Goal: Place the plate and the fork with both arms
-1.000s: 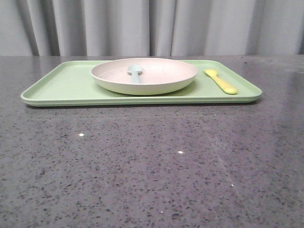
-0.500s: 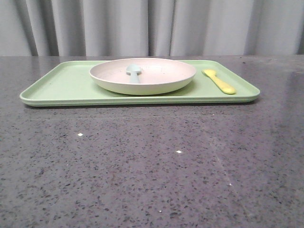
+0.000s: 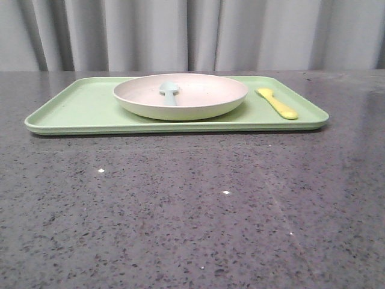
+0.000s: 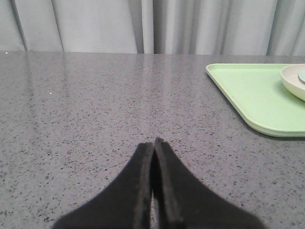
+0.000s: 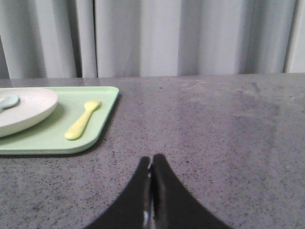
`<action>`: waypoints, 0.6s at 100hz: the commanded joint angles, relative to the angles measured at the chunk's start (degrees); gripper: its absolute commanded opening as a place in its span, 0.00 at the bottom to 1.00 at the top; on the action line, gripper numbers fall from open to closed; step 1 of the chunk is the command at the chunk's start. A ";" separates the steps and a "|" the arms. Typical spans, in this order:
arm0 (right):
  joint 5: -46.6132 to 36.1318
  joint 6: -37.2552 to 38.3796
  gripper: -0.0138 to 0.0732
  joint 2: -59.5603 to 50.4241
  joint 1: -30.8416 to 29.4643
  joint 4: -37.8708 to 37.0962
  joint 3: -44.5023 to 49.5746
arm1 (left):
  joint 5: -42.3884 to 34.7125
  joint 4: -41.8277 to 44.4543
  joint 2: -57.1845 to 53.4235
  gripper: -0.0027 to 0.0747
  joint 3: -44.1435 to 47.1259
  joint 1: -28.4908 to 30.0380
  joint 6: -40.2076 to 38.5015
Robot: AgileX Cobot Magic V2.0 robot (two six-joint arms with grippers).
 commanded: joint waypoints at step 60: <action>-5.57 -0.42 0.08 -1.59 -0.33 0.00 0.03 | -5.23 0.06 -1.90 0.01 0.76 0.04 -0.38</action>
